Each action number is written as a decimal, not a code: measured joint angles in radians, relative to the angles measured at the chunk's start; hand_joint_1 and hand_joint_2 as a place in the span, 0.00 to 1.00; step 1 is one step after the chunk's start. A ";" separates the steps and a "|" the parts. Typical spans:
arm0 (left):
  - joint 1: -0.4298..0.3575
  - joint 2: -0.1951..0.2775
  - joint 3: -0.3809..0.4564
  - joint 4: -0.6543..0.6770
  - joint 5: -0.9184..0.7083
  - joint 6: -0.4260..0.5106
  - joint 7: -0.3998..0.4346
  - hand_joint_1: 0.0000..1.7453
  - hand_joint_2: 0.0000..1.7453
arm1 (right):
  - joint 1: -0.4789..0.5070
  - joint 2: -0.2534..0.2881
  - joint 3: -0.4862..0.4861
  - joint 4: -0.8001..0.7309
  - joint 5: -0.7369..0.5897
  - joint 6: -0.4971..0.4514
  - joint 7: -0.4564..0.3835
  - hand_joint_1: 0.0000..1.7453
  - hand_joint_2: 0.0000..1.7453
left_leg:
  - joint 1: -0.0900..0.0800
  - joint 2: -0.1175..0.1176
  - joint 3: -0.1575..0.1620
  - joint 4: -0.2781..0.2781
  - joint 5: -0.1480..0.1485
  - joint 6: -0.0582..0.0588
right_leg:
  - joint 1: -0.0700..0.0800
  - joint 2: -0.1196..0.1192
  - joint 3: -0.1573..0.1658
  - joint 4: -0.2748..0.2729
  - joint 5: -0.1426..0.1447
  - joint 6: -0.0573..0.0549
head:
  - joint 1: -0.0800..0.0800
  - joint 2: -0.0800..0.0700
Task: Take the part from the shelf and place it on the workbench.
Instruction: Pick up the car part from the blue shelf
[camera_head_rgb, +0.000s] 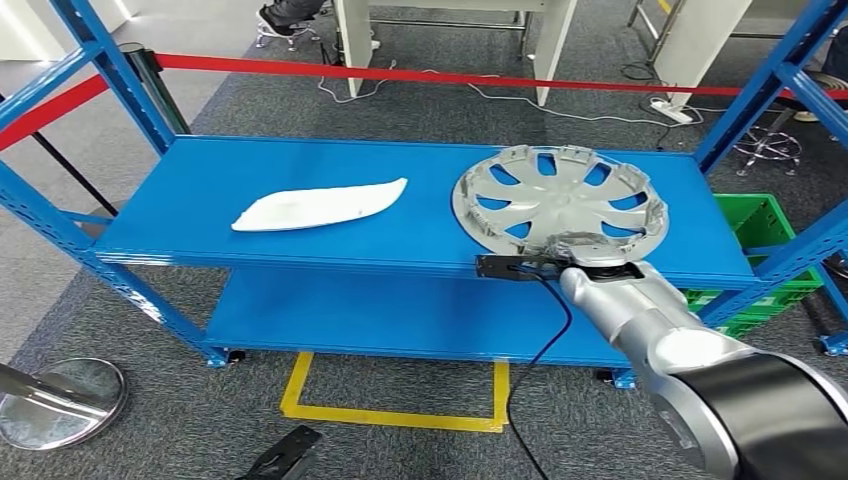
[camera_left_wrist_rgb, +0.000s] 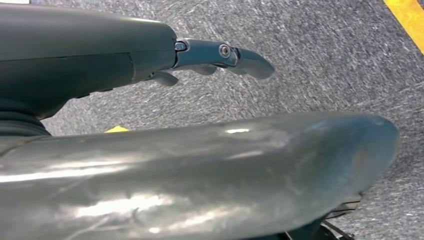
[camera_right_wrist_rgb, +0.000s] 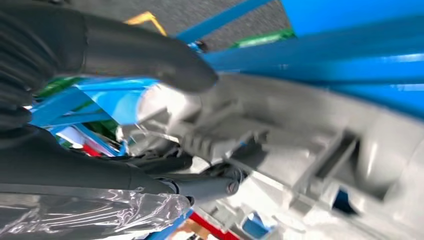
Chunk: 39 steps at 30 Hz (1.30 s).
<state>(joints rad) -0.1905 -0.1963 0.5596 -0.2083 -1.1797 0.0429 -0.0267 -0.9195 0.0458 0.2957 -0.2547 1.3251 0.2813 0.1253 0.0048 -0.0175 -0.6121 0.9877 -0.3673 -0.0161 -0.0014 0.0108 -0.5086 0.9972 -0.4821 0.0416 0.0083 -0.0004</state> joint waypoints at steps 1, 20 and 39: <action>0.002 0.001 0.001 0.000 0.005 0.004 -0.003 0.00 0.00 | -0.001 0.004 0.000 0.000 0.003 -0.015 -0.016 1.00 1.00 | 0.000 0.000 0.000 0.000 0.000 0.000 | 0.000 0.001 0.000 0.000 0.000 0.000 | 0.000 0.000; 0.032 0.020 0.057 0.000 0.051 0.039 -0.041 0.00 0.00 | -0.009 0.085 0.011 -0.010 0.022 -0.174 -0.163 1.00 1.00 | 0.002 0.003 -0.006 -0.001 -0.001 -0.004 | 0.002 0.004 -0.002 0.001 0.000 -0.002 | 0.000 0.000; 0.052 0.027 0.116 0.000 0.072 0.097 -0.085 0.00 0.00 | -0.054 0.162 0.087 -0.090 -0.016 -0.306 -0.288 1.00 1.00 | 0.002 0.002 -0.018 -0.001 -0.001 -0.004 | 0.002 0.002 -0.013 0.002 0.000 -0.002 | 0.000 0.000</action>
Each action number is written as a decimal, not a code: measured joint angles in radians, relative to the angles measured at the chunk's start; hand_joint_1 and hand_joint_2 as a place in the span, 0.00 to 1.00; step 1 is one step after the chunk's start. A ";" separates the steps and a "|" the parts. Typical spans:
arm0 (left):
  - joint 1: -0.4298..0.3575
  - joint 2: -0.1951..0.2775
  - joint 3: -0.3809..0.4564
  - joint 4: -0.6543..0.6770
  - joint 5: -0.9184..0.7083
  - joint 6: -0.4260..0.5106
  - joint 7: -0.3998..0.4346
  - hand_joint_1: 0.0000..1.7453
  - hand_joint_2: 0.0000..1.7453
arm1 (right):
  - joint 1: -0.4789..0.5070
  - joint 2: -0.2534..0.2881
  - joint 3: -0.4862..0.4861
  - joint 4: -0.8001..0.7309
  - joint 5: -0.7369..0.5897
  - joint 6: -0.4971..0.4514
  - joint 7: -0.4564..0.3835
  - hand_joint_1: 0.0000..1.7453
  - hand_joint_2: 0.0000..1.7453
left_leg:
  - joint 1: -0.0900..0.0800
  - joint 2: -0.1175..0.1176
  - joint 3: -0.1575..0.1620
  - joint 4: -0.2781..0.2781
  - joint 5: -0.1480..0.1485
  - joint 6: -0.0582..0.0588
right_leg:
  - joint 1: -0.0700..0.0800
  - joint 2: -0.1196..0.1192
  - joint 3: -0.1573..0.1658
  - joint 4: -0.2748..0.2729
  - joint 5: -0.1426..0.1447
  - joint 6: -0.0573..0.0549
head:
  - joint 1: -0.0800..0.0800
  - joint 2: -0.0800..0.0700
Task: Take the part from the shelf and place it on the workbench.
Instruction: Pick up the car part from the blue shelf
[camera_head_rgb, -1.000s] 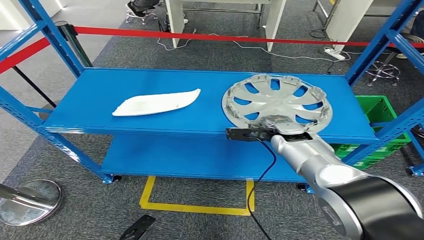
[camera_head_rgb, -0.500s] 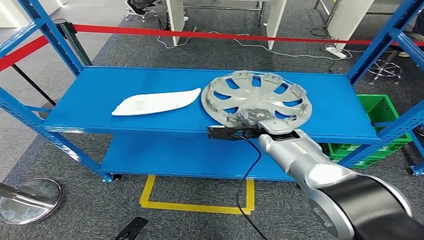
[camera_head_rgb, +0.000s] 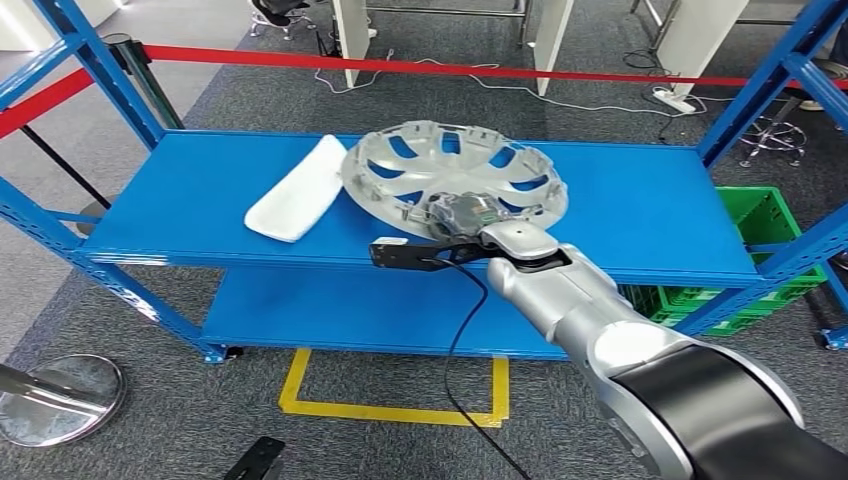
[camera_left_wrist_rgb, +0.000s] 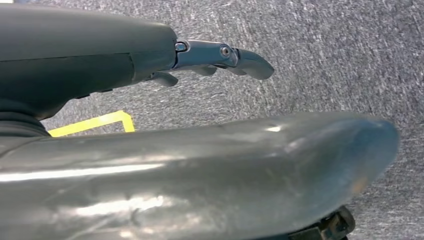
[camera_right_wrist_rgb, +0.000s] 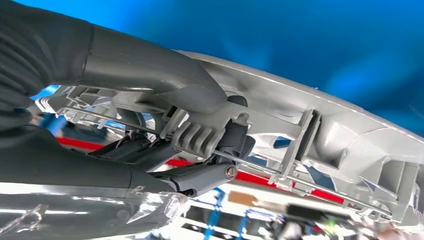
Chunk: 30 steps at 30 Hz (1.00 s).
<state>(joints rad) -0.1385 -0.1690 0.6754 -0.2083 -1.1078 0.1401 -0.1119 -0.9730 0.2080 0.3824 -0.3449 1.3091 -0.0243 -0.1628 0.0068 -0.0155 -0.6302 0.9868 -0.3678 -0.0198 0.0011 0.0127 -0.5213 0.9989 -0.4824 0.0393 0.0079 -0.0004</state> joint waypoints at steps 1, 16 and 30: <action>0.000 0.000 0.004 0.000 0.000 0.002 -0.001 0.00 0.25 | -0.003 0.002 0.005 -0.004 -0.002 -0.002 -0.002 1.00 1.00 | 0.000 0.000 0.000 0.000 0.000 0.000 | 0.000 0.000 0.000 0.000 0.000 0.000 | 0.000 0.000; 0.004 0.003 0.016 0.000 0.006 0.004 -0.031 0.00 1.00 | -0.029 0.011 0.083 -0.089 -0.068 -0.052 -0.015 1.00 1.00 | 0.000 0.000 -0.002 0.000 0.000 0.000 | 0.000 0.000 -0.002 0.000 0.000 0.000 | 0.000 0.000; 0.024 0.005 0.055 0.000 0.011 0.037 -0.030 0.00 1.00 | -0.015 -0.048 0.175 -0.350 -0.242 -0.161 0.012 1.00 1.00 | 0.000 0.000 -0.004 0.000 0.000 0.000 | 0.000 0.001 -0.005 0.000 0.000 0.000 | 0.000 0.000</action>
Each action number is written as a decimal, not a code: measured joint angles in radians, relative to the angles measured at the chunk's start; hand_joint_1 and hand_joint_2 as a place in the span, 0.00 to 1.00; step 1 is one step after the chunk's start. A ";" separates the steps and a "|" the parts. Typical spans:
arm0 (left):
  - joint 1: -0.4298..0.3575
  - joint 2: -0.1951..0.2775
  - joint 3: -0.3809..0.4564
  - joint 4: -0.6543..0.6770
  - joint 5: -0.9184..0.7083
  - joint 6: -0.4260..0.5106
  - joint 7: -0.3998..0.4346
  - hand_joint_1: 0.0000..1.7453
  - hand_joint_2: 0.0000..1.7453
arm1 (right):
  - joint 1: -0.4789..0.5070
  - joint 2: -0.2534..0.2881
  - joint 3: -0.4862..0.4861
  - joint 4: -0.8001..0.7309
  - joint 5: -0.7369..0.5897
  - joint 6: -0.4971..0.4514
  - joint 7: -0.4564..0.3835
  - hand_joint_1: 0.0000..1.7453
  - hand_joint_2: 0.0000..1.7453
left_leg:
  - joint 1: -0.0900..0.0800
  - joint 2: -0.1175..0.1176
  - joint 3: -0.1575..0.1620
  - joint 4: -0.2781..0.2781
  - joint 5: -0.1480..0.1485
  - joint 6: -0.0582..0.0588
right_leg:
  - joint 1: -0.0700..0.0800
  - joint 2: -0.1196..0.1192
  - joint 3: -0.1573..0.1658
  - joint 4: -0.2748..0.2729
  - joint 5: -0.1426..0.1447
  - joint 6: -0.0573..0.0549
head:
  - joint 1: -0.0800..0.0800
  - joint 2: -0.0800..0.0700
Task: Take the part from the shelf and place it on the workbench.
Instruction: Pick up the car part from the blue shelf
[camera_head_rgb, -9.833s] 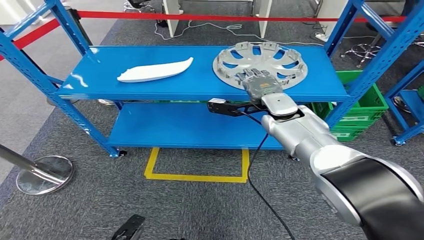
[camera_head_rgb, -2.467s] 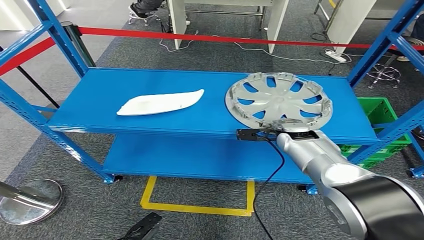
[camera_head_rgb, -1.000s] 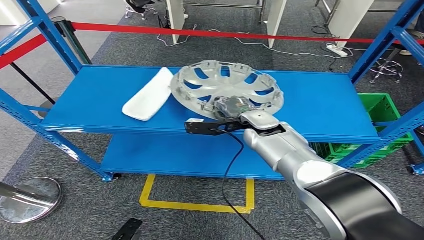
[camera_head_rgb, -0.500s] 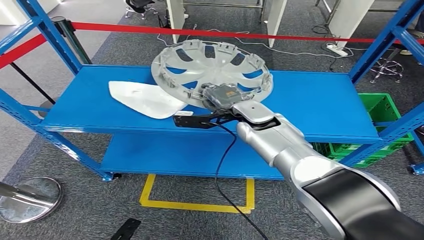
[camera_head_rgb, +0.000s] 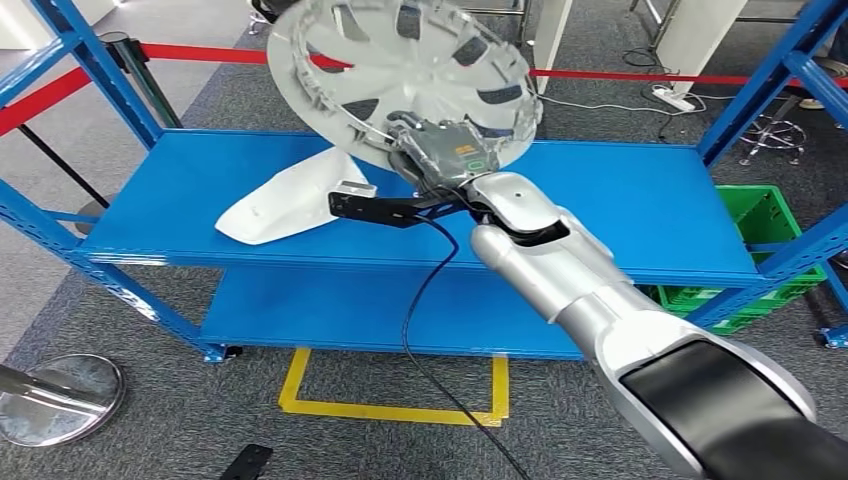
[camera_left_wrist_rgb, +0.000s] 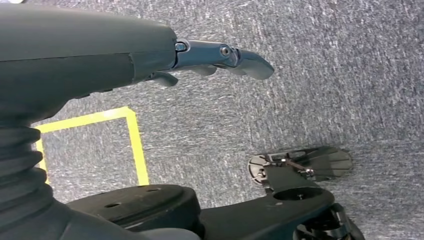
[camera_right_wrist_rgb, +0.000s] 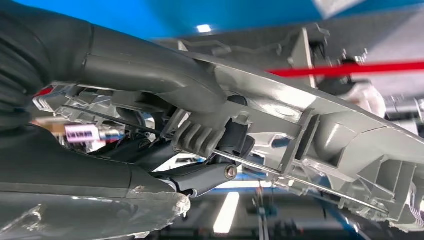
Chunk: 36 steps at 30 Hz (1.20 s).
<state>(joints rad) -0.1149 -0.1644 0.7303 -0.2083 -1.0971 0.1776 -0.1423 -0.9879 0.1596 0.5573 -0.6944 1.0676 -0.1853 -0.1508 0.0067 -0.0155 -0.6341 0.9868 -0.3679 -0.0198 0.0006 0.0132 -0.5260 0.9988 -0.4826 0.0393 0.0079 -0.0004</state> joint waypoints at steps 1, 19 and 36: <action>0.000 0.000 0.003 0.000 0.002 0.001 0.000 0.00 1.00 | 0.006 -0.007 0.006 -0.025 -0.008 -0.004 0.001 1.00 1.00 | 0.000 0.000 0.000 0.000 0.000 0.000 | 0.000 0.000 0.000 0.000 0.000 0.000 | 0.000 0.000; 0.013 -0.001 0.030 0.000 0.010 0.015 -0.010 0.00 1.00 | 0.244 -0.118 0.094 -0.273 -0.135 -0.089 -0.013 1.00 1.00 | 0.000 0.000 0.000 0.000 0.000 0.000 | 0.000 -0.001 0.000 0.000 -0.001 -0.001 | 0.000 0.000; 0.009 0.004 0.051 0.000 0.016 0.011 0.011 0.00 1.00 | 0.304 -0.145 0.098 -0.273 -0.161 -0.168 -0.009 1.00 1.00 | -0.003 0.000 0.000 0.000 -0.002 0.002 | -0.003 -0.001 0.000 -0.001 -0.001 0.000 | 0.000 0.000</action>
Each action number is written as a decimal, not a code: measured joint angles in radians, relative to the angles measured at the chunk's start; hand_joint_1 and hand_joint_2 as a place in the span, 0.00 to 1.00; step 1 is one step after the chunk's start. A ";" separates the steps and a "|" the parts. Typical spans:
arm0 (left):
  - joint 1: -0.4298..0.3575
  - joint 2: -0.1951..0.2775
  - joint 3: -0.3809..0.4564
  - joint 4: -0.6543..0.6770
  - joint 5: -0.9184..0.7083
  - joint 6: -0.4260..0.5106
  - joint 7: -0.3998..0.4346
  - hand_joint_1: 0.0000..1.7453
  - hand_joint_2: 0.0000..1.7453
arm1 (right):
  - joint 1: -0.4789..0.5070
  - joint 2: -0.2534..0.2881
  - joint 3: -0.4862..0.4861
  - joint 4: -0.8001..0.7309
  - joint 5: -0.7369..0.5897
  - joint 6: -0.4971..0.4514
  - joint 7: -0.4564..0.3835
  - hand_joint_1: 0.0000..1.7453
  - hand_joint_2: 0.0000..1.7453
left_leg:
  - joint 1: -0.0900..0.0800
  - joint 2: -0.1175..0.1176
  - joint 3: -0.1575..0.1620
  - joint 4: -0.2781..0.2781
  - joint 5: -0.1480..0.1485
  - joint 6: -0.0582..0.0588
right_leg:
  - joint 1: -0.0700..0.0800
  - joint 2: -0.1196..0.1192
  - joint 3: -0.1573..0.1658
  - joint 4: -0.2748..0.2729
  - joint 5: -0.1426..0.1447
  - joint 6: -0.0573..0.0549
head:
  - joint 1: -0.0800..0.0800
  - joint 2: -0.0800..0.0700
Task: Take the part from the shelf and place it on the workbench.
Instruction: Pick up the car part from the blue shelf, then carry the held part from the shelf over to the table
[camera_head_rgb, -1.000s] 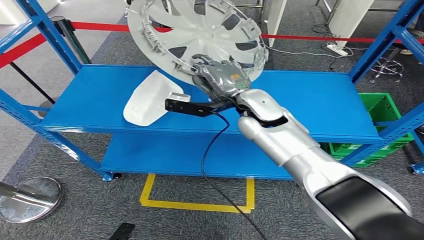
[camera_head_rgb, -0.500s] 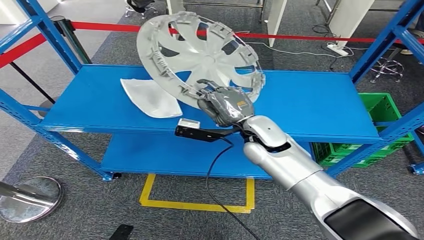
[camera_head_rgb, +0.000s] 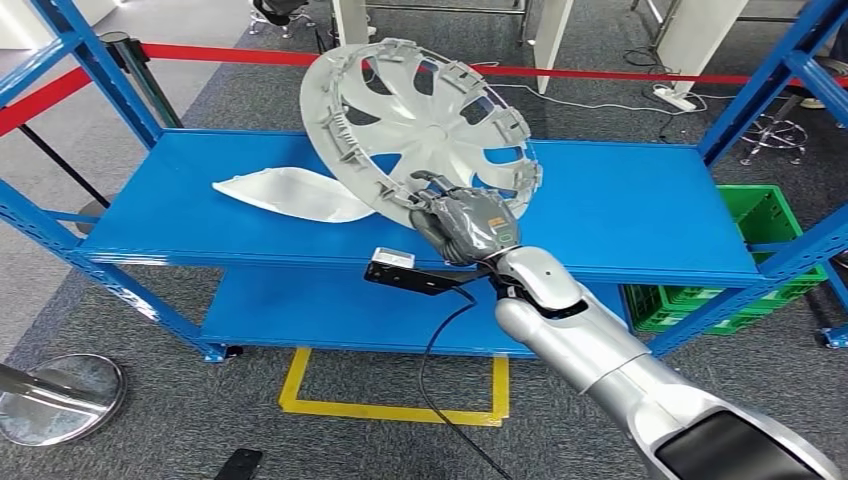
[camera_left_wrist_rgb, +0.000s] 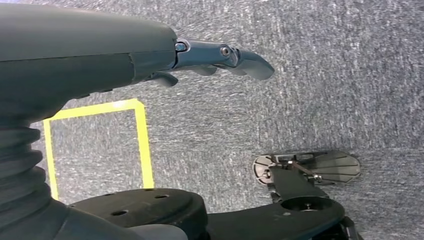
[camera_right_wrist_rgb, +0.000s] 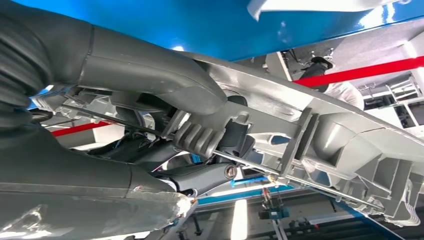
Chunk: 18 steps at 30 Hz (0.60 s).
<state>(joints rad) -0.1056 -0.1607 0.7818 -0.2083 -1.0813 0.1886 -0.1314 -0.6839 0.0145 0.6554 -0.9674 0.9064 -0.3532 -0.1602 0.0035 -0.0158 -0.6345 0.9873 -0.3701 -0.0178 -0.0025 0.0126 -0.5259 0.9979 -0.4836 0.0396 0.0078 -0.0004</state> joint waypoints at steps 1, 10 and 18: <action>0.000 0.000 0.002 0.000 0.001 -0.001 0.000 0.00 1.00 | 0.000 0.000 0.000 0.000 0.000 0.000 0.000 1.00 1.00 | -0.001 0.000 0.000 0.000 -0.001 0.001 | -0.001 0.000 0.000 0.000 0.000 0.001 | 0.000 0.000; -0.005 0.003 0.004 0.000 -0.004 -0.005 -0.003 0.00 1.00 | 0.000 -0.001 0.000 -0.002 0.003 0.000 0.003 1.00 1.00 | -0.006 0.003 0.005 -0.007 -0.001 0.023 | -0.011 -0.001 -0.005 0.013 -0.020 0.020 | 0.001 0.000; -0.009 0.001 0.004 0.000 -0.008 -0.007 -0.004 0.00 1.00 | 0.017 -0.006 0.000 -0.003 0.005 0.001 0.005 1.00 1.00 | 0.004 0.004 0.005 -0.005 -0.001 0.019 | -0.017 -0.005 -0.112 0.181 -0.033 0.035 | 0.005 0.000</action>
<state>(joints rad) -0.1149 -0.1595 0.7862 -0.2083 -1.0895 0.1817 -0.1351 -0.6673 0.0089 0.6554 -0.9705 0.9117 -0.3525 -0.1556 0.0073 -0.0121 -0.6295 0.9825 -0.3712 0.0013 -0.0196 0.0072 -0.6379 1.1791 -0.5161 0.0747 0.0128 -0.0004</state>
